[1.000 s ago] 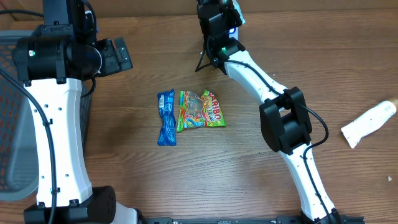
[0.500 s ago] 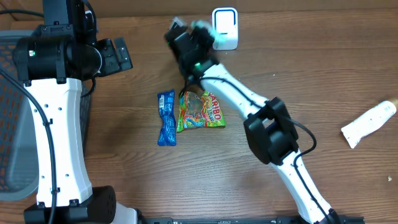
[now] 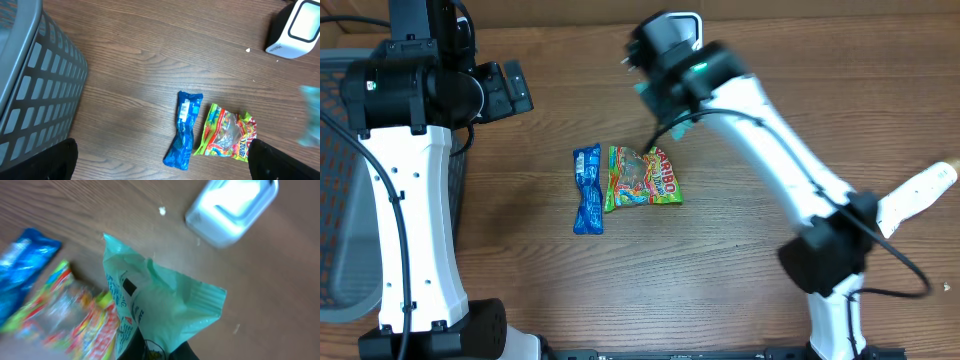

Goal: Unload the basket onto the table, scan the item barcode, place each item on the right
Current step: 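Carry the wipes pack right and drop it near the white tube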

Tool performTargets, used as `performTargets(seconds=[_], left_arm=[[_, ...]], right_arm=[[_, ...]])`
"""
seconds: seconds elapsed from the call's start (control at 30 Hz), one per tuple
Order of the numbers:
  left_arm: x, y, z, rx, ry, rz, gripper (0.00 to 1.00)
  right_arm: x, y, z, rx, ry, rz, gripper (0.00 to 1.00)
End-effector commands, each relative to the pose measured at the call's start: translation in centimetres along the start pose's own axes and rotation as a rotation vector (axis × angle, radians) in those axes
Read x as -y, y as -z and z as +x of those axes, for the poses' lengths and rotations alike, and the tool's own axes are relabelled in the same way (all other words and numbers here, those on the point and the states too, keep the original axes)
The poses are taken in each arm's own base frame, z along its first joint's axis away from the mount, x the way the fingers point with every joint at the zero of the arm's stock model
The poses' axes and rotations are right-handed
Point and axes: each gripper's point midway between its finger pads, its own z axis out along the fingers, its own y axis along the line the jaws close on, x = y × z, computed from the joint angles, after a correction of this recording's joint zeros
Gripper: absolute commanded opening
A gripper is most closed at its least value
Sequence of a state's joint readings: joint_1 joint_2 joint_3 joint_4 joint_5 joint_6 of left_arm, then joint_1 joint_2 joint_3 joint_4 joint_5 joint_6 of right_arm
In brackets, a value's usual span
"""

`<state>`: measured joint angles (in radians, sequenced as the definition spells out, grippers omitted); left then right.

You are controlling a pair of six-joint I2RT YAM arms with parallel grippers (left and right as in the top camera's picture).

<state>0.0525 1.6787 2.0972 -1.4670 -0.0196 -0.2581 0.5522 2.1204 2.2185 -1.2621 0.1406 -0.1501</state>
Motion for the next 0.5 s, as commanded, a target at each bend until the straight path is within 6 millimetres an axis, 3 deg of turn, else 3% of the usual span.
performTargets(seconds=[0.0, 0.27, 0.3, 0.47], left_arm=[[0.2, 0.6, -0.4, 0.023, -0.017, 0.003, 0.99], [0.2, 0.6, -0.4, 0.023, -0.017, 0.003, 1.00], [0.3, 0.6, -0.4, 0.023, -0.017, 0.003, 1.00], [0.2, 0.6, -0.4, 0.023, -0.017, 0.003, 1.00]], right_arm=[[4.6, 1.0, 2.2, -0.056, -0.372, -0.088, 0.04], [20.5, -1.0, 10.4, -0.117, -1.047, 0.086, 0.04], [22.8, -1.5, 12.2, -0.118, -1.148, 0.114, 0.04], [27.7, -3.6, 20.0, -0.178, -1.513, 0.203, 0.04]])
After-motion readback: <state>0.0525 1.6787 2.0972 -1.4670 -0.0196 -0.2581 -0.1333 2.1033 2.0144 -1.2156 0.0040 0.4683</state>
